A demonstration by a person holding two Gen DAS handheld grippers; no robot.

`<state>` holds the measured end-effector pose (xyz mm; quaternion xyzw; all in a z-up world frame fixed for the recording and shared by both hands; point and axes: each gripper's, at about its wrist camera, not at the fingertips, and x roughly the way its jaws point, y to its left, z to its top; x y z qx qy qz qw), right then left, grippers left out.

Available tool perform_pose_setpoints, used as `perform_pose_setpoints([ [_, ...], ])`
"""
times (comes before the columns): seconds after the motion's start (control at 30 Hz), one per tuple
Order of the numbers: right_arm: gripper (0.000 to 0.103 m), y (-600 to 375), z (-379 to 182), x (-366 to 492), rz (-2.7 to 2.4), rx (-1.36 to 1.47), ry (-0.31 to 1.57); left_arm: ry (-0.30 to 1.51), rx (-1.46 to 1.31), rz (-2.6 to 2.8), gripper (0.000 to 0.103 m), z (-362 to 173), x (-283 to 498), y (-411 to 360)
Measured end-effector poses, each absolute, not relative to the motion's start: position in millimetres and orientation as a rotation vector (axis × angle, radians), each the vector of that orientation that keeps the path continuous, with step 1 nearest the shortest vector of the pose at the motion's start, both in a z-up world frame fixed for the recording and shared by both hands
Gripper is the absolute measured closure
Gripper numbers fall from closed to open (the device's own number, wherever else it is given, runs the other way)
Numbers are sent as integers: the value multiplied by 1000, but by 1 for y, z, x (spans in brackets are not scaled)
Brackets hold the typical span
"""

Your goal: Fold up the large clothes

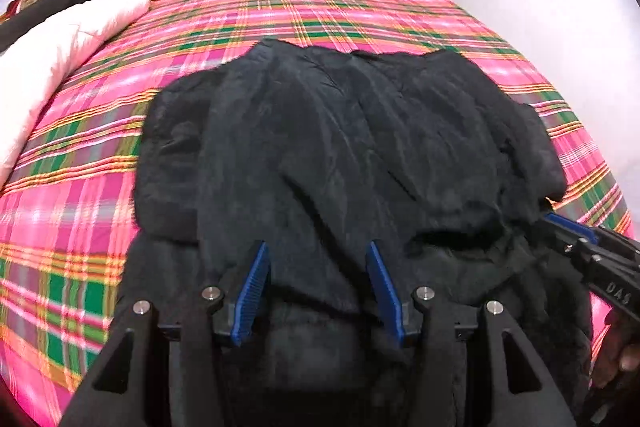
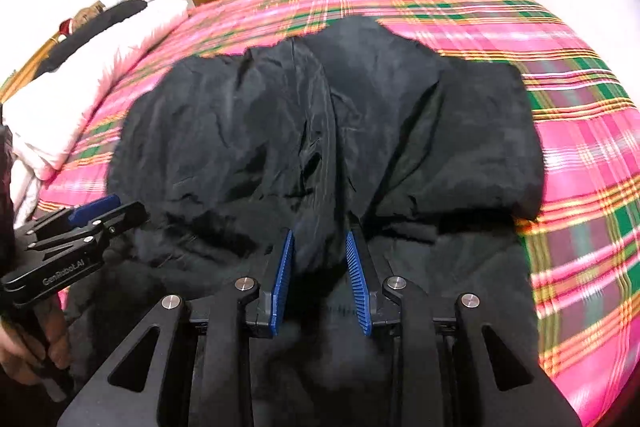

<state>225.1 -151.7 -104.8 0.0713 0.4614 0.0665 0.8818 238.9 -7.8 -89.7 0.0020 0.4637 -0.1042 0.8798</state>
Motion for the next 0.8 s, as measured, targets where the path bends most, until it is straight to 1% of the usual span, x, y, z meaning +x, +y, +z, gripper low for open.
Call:
perform_pose_setpoints([
  [0.17,75,-156,-82,175,161,160,926,954,-23,-181,54,-71,190,10],
  [0.3,74,-162,-69,137,169,175,911,930,-46,-167,54,-56,152,28],
  [0.37,67,-168,-66,123,173,184,917,918,-58,-161,53,-48,134,39],
  [0.43,54,-176,-65,108,181,203,926,911,-47,-141,53,-44,119,49],
  [0.5,50,-187,-67,97,168,218,945,910,-40,-118,53,-42,107,62],
  [0.8,49,-234,-97,78,21,294,1072,975,-96,12,52,-62,89,116],
])
